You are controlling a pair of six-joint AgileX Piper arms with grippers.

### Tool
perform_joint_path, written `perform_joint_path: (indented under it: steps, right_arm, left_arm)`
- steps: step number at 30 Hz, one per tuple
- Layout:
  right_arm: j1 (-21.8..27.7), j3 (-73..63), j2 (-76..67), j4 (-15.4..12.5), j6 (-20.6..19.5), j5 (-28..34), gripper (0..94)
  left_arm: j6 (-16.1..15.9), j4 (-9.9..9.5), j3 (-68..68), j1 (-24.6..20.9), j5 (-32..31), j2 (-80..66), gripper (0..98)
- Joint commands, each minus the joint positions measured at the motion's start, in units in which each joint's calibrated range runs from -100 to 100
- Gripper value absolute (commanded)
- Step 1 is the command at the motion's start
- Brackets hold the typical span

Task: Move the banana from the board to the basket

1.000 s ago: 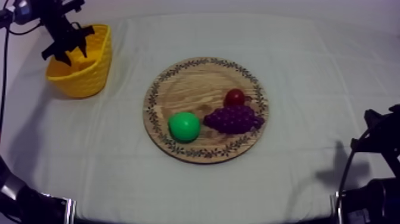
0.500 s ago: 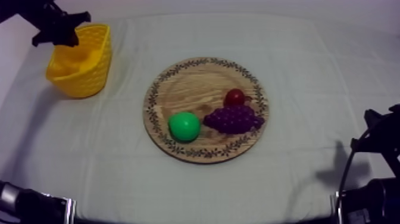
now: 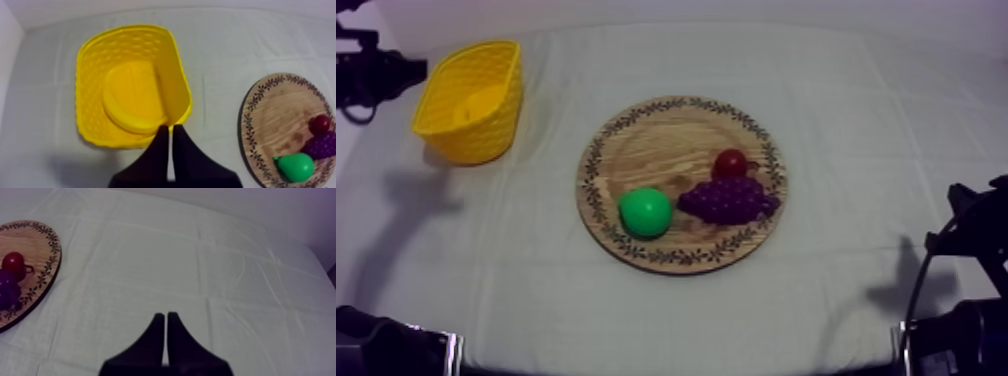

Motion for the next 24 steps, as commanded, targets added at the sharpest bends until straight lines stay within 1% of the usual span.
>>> perform_joint_path:
  steps: [1, 4, 7, 13, 15, 17, 19, 20, 24]
  right_arm:
    - [0.02, -0.03, -0.02, 0.01, 0.02, 0.00, 0.3]
    - [0.02, -0.03, -0.02, 0.01, 0.02, 0.00, 0.3]
    - [0.02, -0.03, -0.02, 0.01, 0.02, 0.00, 0.3]
    - [0.02, -0.03, -0.02, 0.01, 0.02, 0.00, 0.3]
    - [0.02, -0.03, -0.02, 0.01, 0.02, 0.00, 0.3]
    - [0.02, -0.03, -0.02, 0.01, 0.02, 0.00, 0.3]
    - [0.02, -0.03, -0.02, 0.01, 0.02, 0.00, 0.3]
    - [0.02, -0.03, -0.02, 0.01, 0.02, 0.00, 0.3]
    - [0.02, -0.03, -0.02, 0.01, 0.02, 0.00, 0.3]
  left_arm:
    - [-3.19, 0.10, 12.92, -0.04, -4.50, -16.56, 0.3]
    - [-3.25, -0.38, 19.88, -0.24, -6.60, -25.75, 0.2]
    - [-2.70, -0.94, 25.76, -0.83, -7.31, -33.88, 0.2]
    - [-1.39, -2.56, 35.08, -1.45, -7.88, -45.07, 0.2]
    - [-0.52, -3.71, 38.01, -1.33, -8.22, -48.21, 0.2]
    - [0.98, -5.29, 40.42, -1.14, -7.99, -51.16, 0.2]
    - [2.78, -7.09, 42.07, -0.77, -6.71, -54.13, 0.2]
    - [3.33, -7.70, 42.72, -0.61, -5.97, -55.55, 0.2]
    - [4.27, -8.83, 44.53, -0.24, -4.12, -59.75, 0.2]
